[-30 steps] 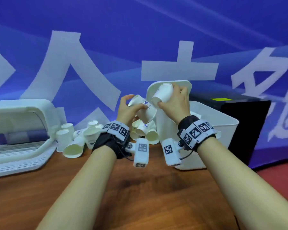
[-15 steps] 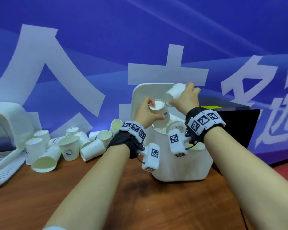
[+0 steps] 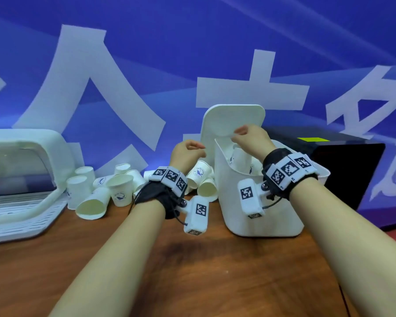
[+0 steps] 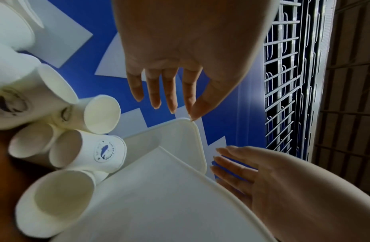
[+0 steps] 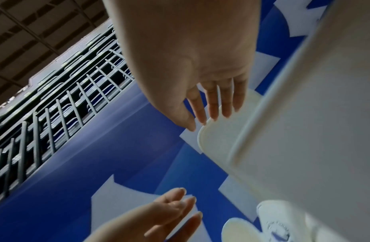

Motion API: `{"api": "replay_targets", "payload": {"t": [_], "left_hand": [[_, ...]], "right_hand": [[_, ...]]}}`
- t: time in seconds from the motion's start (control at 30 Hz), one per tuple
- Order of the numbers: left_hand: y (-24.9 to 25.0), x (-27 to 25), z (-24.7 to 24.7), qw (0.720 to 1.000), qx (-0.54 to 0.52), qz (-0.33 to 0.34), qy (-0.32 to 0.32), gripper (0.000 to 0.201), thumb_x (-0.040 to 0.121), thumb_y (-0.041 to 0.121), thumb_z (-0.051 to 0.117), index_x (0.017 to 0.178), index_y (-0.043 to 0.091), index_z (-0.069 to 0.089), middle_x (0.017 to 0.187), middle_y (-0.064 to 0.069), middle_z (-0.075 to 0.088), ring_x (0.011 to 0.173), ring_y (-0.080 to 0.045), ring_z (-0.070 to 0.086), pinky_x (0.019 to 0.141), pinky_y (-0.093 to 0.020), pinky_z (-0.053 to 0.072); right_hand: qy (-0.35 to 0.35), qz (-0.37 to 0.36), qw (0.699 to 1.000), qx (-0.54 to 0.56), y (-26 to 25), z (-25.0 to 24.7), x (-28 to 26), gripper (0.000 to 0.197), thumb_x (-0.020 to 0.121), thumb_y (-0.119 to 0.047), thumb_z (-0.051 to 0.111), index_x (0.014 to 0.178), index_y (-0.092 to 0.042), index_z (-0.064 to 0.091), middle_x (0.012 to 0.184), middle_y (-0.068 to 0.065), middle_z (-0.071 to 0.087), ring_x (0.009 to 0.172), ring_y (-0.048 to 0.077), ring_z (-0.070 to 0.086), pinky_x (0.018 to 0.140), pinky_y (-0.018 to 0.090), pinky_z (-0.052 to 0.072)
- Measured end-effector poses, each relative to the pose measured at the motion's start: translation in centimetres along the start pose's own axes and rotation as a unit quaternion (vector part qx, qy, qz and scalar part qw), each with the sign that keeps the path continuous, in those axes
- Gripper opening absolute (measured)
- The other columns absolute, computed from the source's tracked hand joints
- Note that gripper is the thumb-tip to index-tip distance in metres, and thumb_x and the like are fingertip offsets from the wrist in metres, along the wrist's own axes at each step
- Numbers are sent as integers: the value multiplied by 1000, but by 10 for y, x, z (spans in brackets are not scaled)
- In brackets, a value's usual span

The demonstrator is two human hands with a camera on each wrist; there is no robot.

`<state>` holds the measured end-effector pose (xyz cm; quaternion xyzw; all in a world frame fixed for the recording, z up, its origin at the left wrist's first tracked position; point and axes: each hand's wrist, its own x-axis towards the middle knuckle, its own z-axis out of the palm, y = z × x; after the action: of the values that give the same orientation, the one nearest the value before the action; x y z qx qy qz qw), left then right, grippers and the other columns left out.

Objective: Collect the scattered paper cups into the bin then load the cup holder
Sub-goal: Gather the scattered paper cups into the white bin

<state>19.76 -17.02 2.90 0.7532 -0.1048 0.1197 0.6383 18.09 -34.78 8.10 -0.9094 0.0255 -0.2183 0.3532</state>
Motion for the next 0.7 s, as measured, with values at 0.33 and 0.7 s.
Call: {"api": "replay_targets", "payload": {"t": [0.33,0.7], "left_hand": [[-24,-30,-99,995,50,-39,78,19,76,5,63,91,16,65,94,-3,66,89,-18,60,74,-28,46],[-90,-40,-204,974,53,-165,148,27,77,2,61,100,15,66,108,-3,63,102,-22,54,85,-31,43]], "right_hand": [[-73,-55,986,139,-69,85,-45,30,88,-16,62,118,-11,62,116,5,64,102,16,59,85,24,44],[-179,-14,975,133,-86,213,-57,41,87,-23,64,126,-19,55,124,0,56,104,15,55,84,27,41]]}}
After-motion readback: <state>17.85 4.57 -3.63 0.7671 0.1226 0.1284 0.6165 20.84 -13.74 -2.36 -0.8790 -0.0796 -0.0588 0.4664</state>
